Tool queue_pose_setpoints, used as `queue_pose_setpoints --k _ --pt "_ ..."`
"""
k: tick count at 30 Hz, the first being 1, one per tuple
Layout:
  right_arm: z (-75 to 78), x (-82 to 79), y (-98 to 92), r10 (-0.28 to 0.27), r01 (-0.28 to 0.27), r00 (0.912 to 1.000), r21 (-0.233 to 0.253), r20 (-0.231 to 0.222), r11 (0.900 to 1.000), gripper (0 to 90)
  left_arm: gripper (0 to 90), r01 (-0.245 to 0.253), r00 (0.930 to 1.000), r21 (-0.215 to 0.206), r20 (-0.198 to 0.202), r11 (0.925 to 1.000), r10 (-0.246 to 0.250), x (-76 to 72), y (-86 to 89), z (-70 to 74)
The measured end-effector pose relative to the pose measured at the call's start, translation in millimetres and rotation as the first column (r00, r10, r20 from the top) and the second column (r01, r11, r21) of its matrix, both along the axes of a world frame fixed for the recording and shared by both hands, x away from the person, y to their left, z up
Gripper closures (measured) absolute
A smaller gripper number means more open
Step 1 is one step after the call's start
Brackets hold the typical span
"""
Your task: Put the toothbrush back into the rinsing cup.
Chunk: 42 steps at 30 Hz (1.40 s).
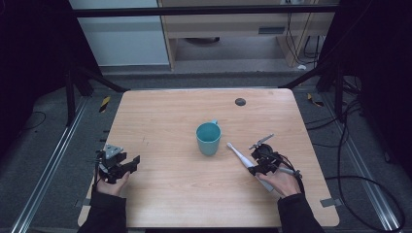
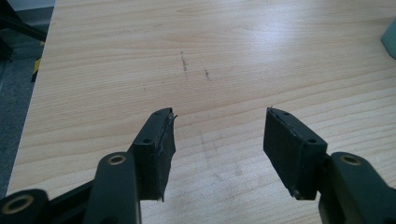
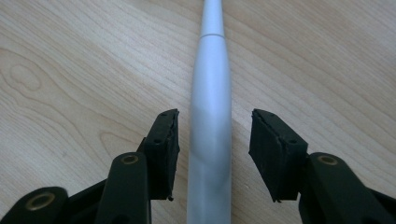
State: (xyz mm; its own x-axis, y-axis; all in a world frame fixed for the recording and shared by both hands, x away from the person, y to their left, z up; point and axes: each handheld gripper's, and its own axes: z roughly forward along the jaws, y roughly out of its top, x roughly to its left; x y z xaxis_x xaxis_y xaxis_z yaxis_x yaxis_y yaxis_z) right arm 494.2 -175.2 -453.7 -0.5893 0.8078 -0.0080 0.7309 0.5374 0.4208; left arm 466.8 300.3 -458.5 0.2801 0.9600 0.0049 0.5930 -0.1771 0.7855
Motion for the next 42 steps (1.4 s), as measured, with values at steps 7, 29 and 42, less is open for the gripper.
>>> queue_pose_setpoints --k 7,29,42 --pt "-5.4 3.5 1.9 0.01 -0.01 0.9992 -0.01 -0.038 1.0 56.1 42.5 0.001 1.0 0.001 0.0 1.0 -0.001 0.2 -0.3 -0.1" --pt "-15.8 10.2 6.2 0.007 -0.012 0.9956 -0.046 -0.093 0.999 65.6 42.6 0.002 1.0 0.002 -0.002 1.0 -0.002 0.5 -0.4 -0.2" --pt "-9.0 6.6 2.2 -0.024 0.022 0.9971 -0.031 -0.073 0.999 66.5 42.6 0.001 1.0 0.002 -0.001 1.0 -0.001 0.7 -0.1 0.0"
